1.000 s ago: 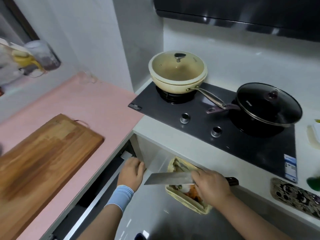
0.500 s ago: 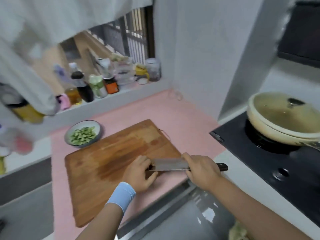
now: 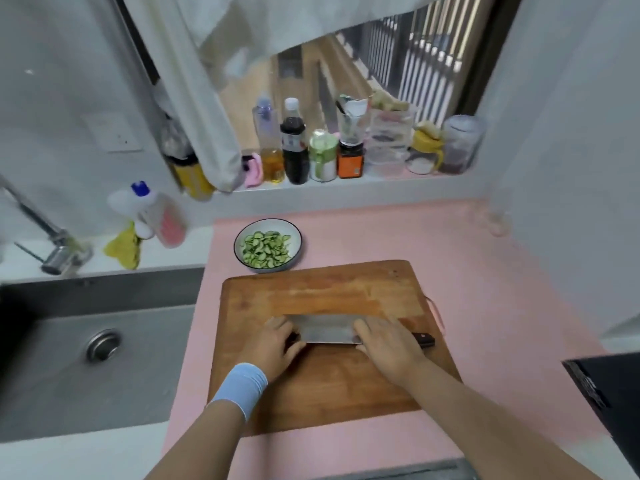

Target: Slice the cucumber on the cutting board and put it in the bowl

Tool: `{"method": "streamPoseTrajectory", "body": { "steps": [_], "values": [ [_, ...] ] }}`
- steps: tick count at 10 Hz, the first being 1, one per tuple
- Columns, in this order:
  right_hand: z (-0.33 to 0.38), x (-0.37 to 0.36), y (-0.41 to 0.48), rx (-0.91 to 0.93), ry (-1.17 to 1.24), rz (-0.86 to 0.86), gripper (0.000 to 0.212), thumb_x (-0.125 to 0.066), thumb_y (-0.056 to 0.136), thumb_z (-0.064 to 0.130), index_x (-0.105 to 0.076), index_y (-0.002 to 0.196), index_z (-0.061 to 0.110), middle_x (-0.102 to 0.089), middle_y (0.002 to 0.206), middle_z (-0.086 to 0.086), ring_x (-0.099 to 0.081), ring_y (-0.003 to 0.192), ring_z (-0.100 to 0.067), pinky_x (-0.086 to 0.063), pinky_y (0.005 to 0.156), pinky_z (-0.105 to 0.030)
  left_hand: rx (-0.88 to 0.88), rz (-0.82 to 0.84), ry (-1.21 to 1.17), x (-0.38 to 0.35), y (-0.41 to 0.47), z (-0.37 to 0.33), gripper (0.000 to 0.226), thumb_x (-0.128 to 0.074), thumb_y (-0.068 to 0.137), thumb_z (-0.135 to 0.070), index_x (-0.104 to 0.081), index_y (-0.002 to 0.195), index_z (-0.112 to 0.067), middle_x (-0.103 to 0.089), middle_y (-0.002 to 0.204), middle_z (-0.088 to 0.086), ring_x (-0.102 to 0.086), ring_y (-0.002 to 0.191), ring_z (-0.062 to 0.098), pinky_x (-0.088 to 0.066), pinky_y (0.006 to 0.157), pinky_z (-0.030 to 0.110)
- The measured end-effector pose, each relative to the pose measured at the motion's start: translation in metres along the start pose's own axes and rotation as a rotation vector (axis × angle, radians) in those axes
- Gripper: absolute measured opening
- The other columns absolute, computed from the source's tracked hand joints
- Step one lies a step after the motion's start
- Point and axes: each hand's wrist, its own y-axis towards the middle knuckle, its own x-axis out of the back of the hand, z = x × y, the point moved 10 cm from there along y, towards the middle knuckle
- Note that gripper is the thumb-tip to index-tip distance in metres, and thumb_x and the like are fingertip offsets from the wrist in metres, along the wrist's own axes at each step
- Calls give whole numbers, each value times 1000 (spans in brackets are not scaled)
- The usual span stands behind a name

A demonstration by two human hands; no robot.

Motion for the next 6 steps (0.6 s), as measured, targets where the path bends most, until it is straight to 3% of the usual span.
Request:
{"method": "streamPoseTrajectory", "body": {
  "steps": [2,4,5,6],
  "values": [
    [-8,-14,25,121,89,14,18,-58,95,15,-47,108,22,-54,99,3,-52,90,-19,-42,81,-34,135,22,-26,-14,12,21,24,-79,77,-36,-68,90,-19,-61,94,-6,-58,85,16,-50,71,27],
    [-10,-20,27,98,211,123,64,-46,70,-15,-41,120,24,-40,118,5,-39,111,-17,-30,97,-30,224,86,-17,-27,3,30,25,-66,87,-35,-67,106,-18,-58,110,-3,-54,102,17,-47,86,28],
    [-12,-17,27,47,244,140,67,-42,69,-18,-41,119,27,-41,120,9,-39,113,-16,-30,97,-28,230,79,-42,-23,2,32,27,-60,91,-37,-66,111,-20,-56,111,-6,-52,104,13,-39,87,19],
    [-15,-14,27,-8,309,145,62,-48,83,-10,-39,131,28,-43,129,10,-40,121,-15,-30,102,-28,265,57,-136,-8,4,41,22,-61,89,-35,-67,106,-21,-59,106,-7,-55,98,13,-44,90,24]
  ]
}}
